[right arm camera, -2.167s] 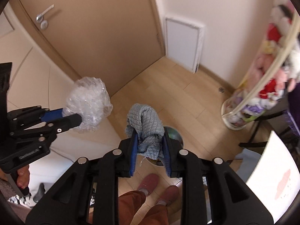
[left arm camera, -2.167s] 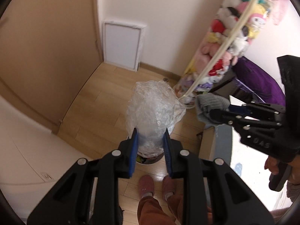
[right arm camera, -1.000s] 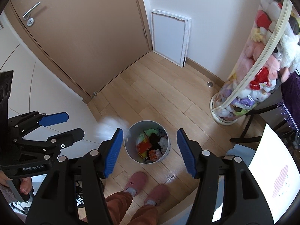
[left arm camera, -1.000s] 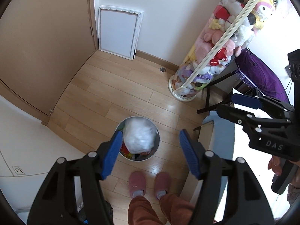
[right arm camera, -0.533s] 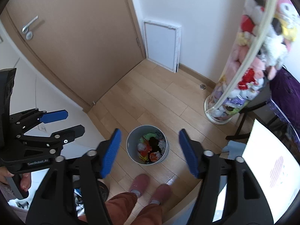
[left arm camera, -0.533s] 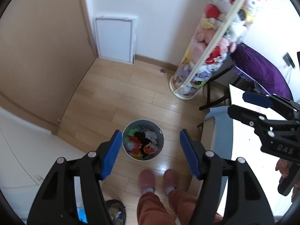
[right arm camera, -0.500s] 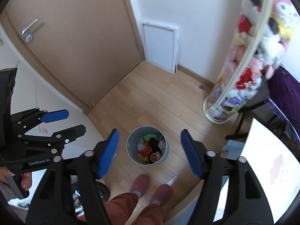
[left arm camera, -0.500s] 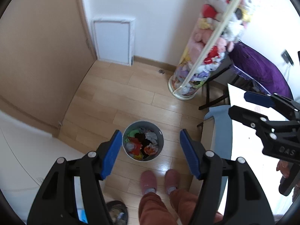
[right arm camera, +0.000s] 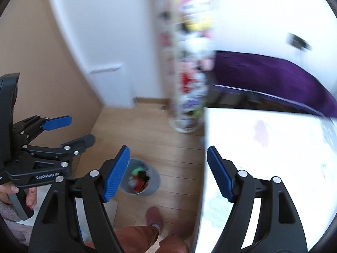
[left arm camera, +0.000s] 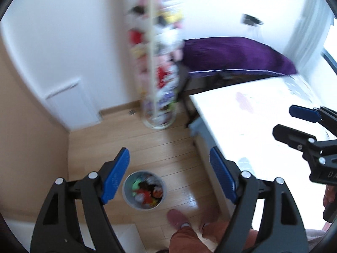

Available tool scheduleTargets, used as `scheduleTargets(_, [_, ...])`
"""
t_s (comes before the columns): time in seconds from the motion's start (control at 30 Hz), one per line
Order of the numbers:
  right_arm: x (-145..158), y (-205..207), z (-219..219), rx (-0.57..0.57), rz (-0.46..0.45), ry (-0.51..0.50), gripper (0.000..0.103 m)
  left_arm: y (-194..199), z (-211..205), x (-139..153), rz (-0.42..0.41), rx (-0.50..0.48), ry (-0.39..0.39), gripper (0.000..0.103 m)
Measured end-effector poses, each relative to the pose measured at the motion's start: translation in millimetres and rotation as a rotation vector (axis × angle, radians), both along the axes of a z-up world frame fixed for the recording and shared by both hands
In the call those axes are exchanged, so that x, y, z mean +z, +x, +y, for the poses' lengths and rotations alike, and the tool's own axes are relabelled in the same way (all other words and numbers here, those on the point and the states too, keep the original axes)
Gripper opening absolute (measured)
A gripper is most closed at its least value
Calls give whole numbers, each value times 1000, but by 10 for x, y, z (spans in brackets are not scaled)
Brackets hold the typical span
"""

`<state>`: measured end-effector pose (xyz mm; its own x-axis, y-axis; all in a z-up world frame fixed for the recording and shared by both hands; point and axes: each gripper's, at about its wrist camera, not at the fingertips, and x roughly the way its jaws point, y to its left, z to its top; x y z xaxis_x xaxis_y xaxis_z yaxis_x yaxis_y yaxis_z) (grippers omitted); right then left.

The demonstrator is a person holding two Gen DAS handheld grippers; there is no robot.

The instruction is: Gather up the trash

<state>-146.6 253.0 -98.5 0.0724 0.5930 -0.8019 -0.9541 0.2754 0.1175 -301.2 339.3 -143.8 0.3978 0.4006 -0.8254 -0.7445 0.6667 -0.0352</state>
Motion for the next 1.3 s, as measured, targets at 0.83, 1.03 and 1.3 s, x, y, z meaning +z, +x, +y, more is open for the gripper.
scheduleTargets(0.83, [638,1299,-4098,-943,-89,-25,87,2192,-2844,937,-102,-653,-25,83])
scheduleTargets(1.03, [770,1222,-4348,-1086,-92,-22,92,2406,-2999,1083,-105,-755,-7,85])
scheduleTargets(1.3, [911,1133,-4317,-1147,-103,-5,94,2518,-2983,1158,-93,-822,8,86])
